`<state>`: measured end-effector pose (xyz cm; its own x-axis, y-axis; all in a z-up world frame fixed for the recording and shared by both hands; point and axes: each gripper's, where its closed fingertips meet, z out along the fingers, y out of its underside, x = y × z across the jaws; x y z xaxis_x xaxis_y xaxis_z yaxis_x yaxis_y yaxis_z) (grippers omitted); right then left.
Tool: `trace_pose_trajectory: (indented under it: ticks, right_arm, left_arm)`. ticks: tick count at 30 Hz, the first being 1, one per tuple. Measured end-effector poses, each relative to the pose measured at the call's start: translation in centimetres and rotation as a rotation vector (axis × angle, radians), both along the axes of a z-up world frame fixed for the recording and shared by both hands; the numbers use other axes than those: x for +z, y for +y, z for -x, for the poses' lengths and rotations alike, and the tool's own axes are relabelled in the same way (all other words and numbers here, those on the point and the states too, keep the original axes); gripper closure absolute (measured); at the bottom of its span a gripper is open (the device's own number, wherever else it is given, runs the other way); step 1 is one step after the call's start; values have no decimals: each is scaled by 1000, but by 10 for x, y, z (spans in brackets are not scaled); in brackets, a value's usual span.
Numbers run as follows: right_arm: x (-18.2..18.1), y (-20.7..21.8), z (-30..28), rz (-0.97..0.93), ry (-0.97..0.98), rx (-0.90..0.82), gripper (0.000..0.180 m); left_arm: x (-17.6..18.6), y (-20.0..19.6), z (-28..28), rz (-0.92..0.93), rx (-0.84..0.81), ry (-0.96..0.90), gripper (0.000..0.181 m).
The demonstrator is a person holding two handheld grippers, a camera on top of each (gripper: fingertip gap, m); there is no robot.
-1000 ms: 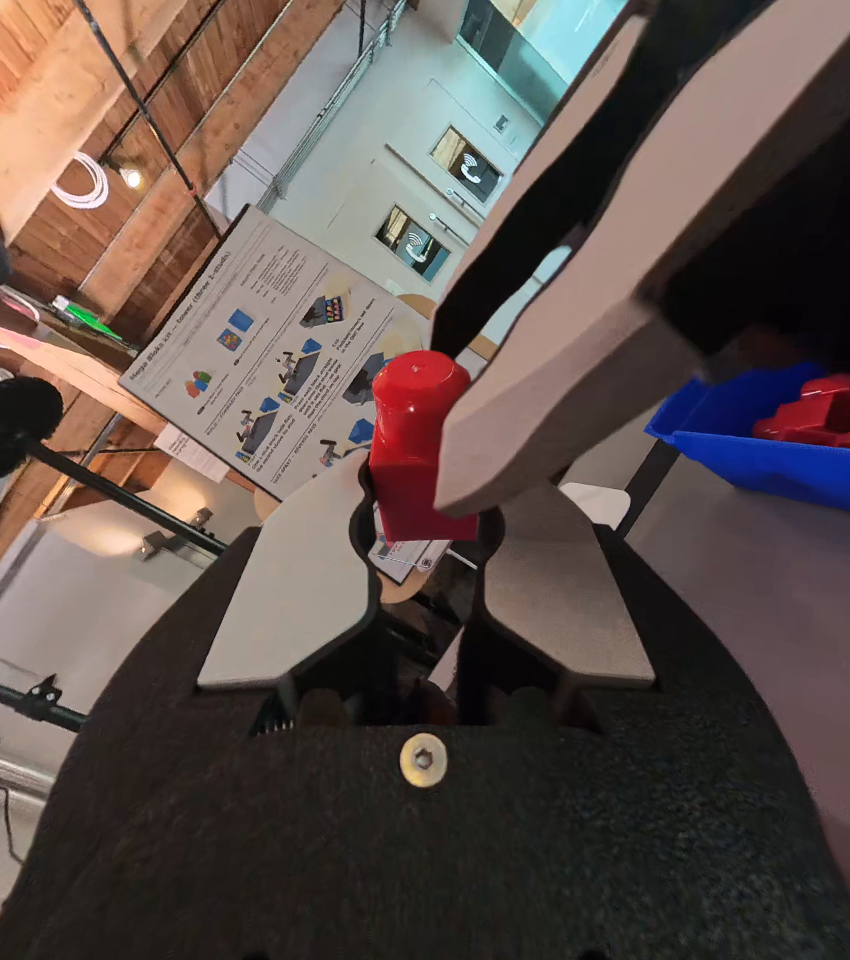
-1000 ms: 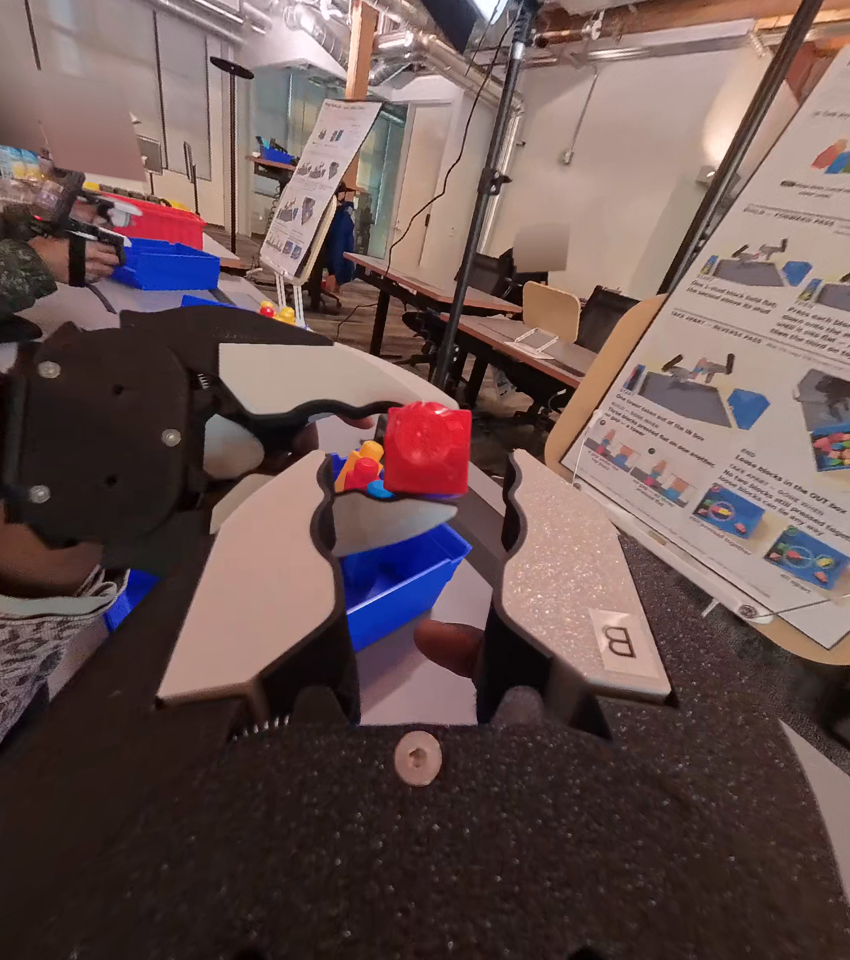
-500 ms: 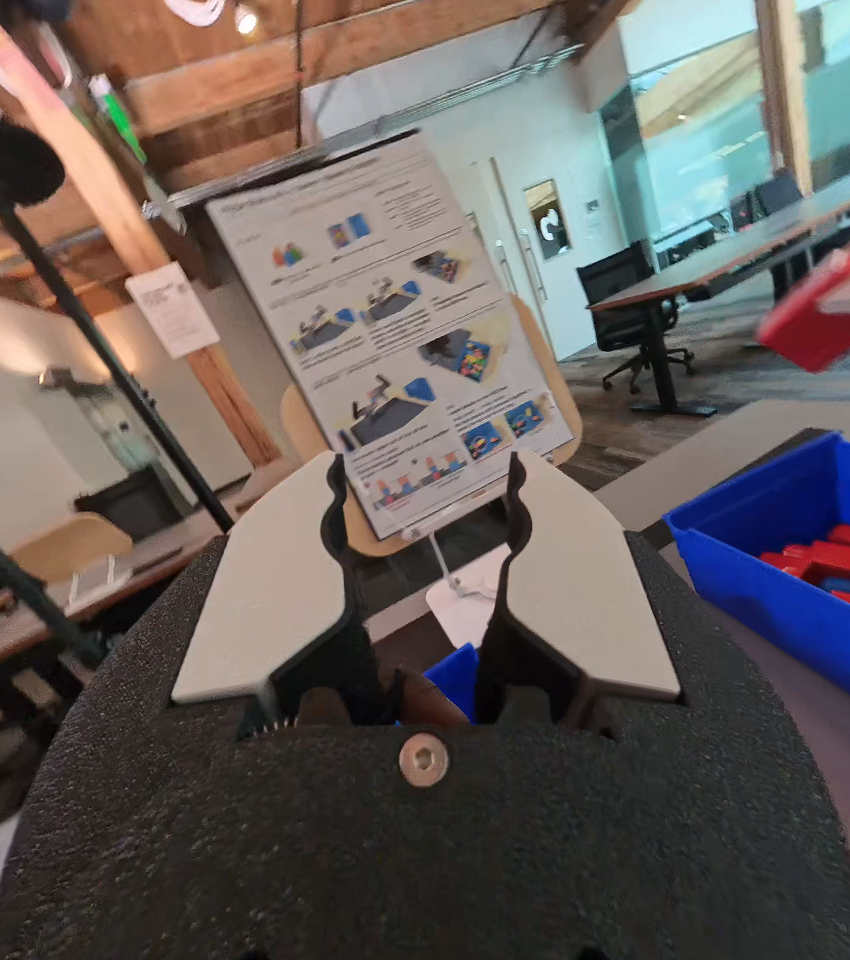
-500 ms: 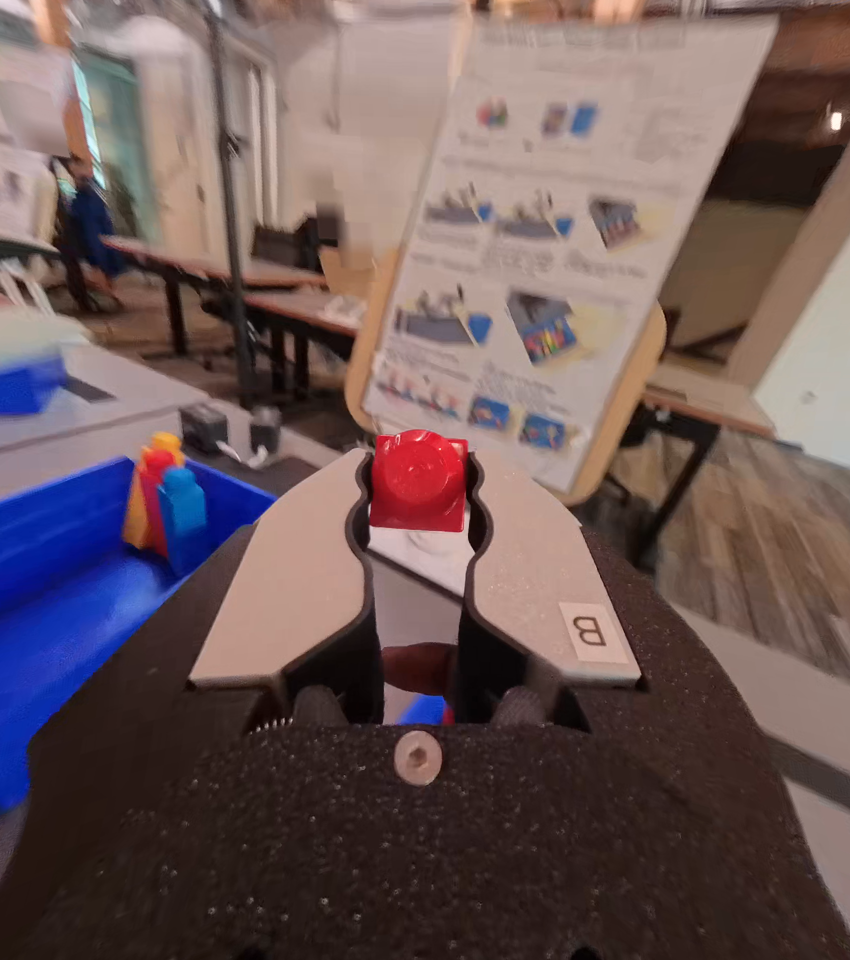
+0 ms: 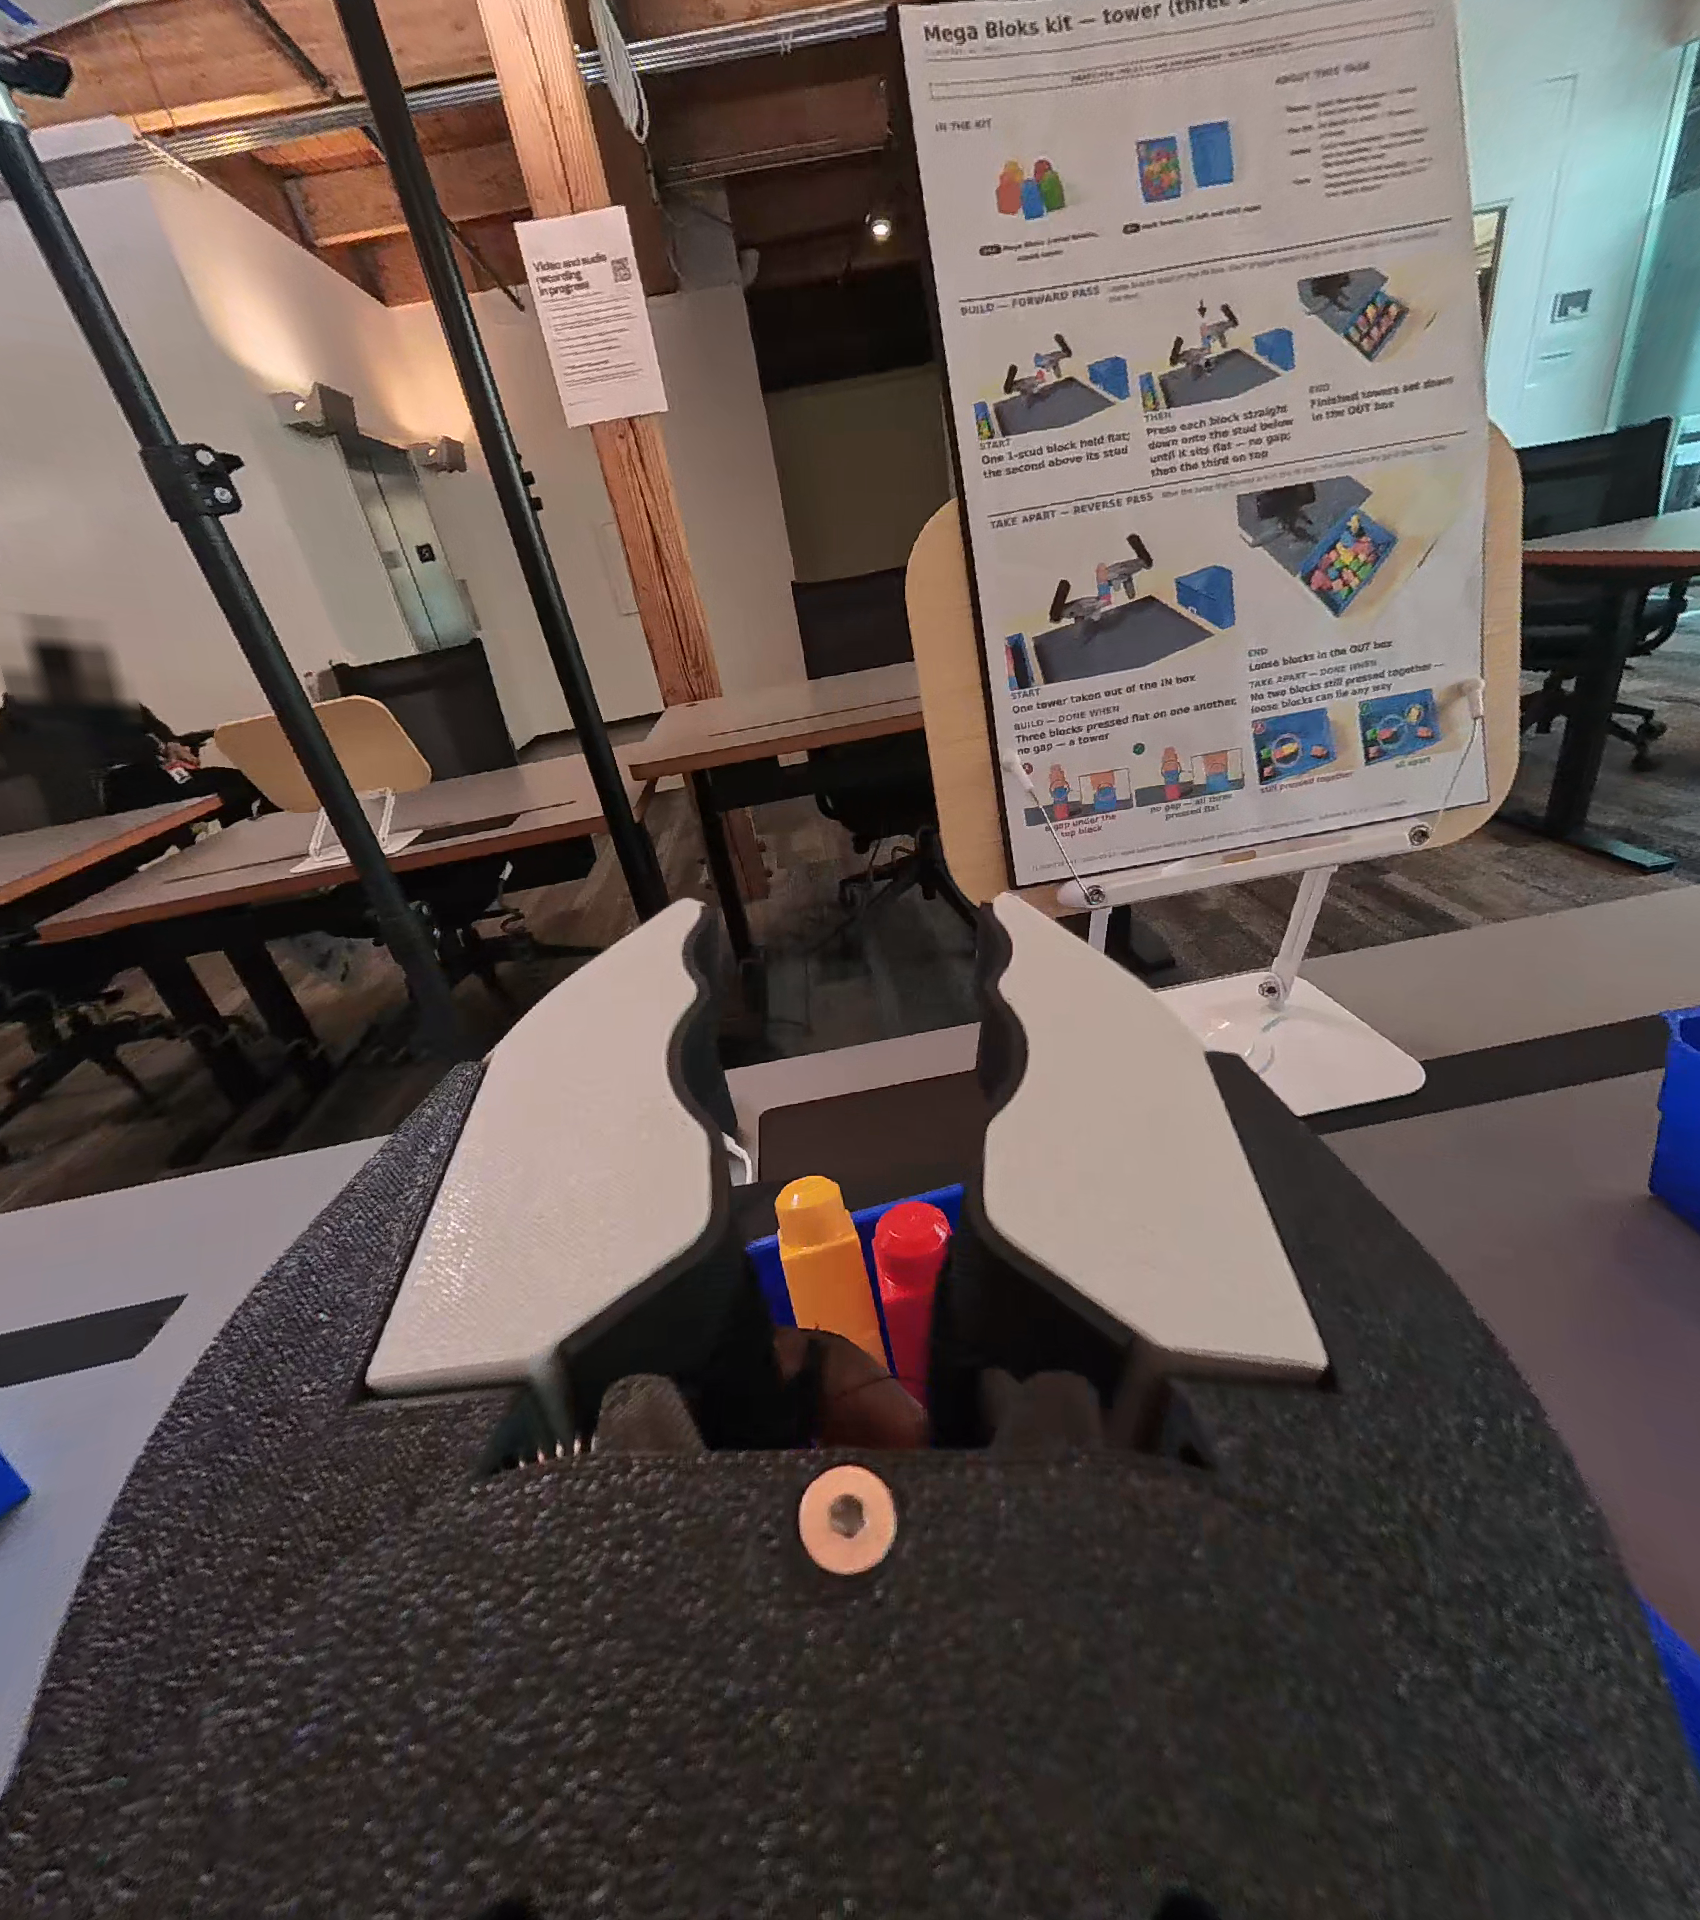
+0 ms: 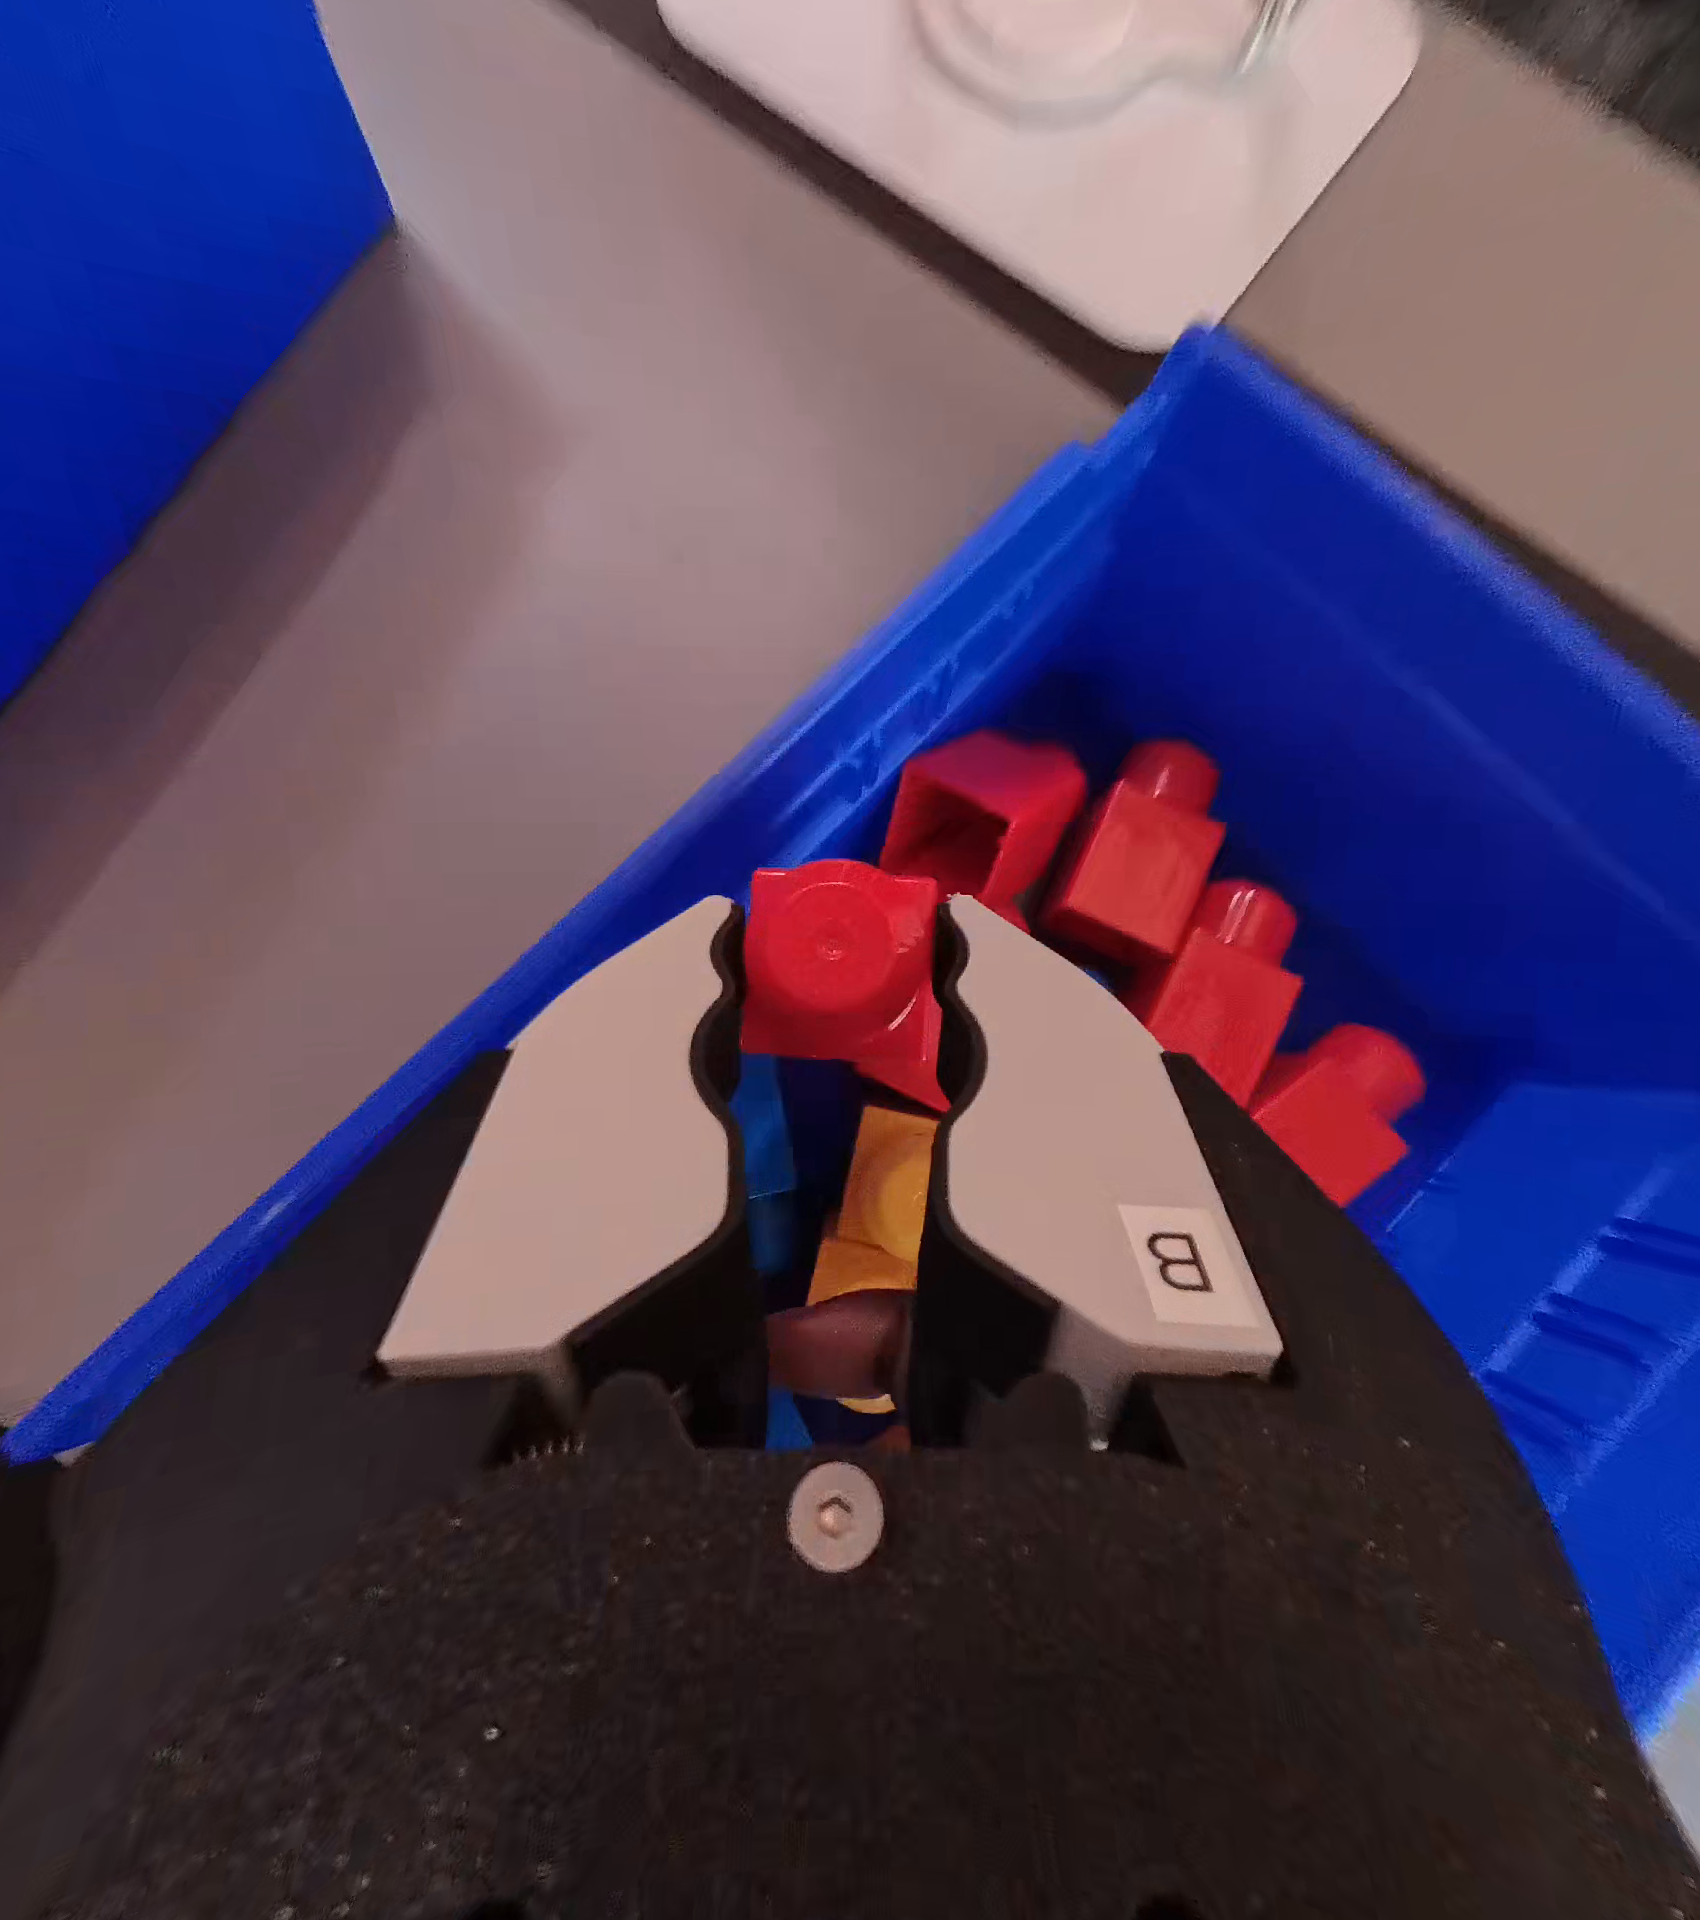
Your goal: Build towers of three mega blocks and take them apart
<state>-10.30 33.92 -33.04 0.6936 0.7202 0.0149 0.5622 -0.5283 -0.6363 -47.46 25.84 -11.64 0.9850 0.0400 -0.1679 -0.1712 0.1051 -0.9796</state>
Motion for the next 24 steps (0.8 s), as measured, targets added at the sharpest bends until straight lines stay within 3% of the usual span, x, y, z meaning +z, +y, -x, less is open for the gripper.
trace_pose_trajectory:
  ticks: [5,15,24]
  right_arm:
    - [-32,6,2,89,-48,-18,146]
    - [-41,2,-2,194,8,-70,139]
    - [-15,6,-10,96,51,-91,133]
  left_arm:
    - [-4,3,-8,26,-13,46,135]
    - [-18,11,-14,103,-36,109,135]
    - [-31,17,-15,166,-50,137,133]
